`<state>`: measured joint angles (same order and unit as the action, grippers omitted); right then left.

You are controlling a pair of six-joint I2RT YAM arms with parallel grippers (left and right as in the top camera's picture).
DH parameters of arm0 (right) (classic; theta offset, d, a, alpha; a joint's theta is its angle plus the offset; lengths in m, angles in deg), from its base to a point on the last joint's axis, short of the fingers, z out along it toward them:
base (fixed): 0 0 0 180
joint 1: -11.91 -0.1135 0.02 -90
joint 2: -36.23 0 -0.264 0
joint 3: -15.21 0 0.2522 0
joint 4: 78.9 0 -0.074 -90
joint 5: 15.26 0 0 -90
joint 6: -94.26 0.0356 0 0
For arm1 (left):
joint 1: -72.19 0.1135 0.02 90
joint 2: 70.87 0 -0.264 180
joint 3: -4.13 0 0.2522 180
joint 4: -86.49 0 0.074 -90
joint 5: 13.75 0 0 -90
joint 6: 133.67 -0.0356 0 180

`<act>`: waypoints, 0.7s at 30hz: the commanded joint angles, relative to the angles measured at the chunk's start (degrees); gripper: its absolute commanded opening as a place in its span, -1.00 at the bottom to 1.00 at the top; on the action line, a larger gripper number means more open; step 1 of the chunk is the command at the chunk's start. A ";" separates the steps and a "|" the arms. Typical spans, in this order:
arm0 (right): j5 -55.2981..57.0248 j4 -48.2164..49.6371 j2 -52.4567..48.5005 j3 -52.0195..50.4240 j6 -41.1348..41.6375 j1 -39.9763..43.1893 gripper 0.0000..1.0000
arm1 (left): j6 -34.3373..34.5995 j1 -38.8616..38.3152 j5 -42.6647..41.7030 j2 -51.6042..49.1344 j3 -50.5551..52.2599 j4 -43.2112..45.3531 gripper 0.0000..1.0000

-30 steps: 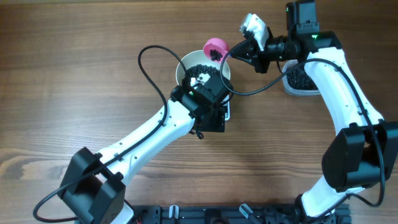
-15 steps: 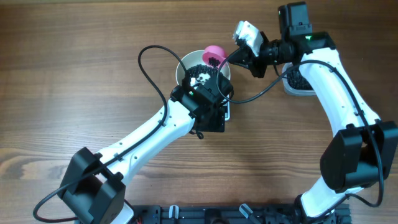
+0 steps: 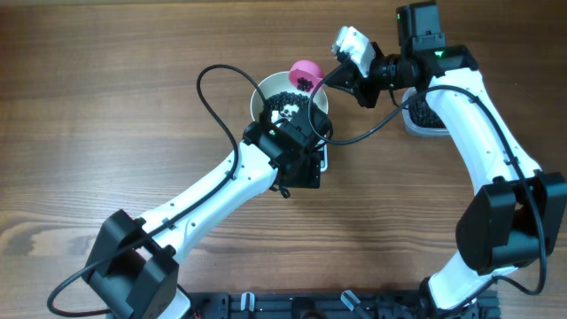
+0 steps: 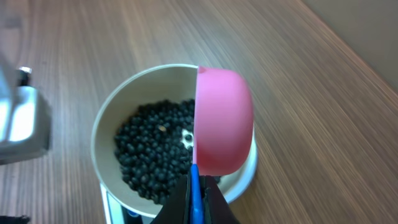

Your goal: Scoop item into bowl and weigh 150g on scale

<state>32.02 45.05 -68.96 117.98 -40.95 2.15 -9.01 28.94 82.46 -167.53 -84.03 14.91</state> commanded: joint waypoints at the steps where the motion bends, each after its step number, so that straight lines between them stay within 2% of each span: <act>1: -2.29 0.72 0.63 0.33 -2.12 -0.66 -0.91 | 0.55 -0.42 1.16 -0.44 0.35 -0.02 1.00; 3: -0.35 2.08 0.63 0.33 1.33 -0.42 -0.91 | 0.55 -0.42 1.16 -0.44 0.35 -0.02 1.00; 8: -2.43 2.64 0.63 0.33 3.69 -0.35 -0.91 | 0.55 -0.42 1.16 -0.44 0.35 -0.02 1.00; 13: -10.32 2.34 0.61 0.33 6.95 0.02 -0.91 | 0.55 -0.42 1.16 -0.44 0.35 -0.02 1.00; 21: -22.97 2.62 0.61 0.33 17.92 5.38 -0.91 | 0.55 -0.42 1.16 -0.44 0.35 -0.02 1.00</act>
<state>14.91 47.52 -68.96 117.98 -27.23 6.37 -9.01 28.94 82.46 -167.53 -84.03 14.91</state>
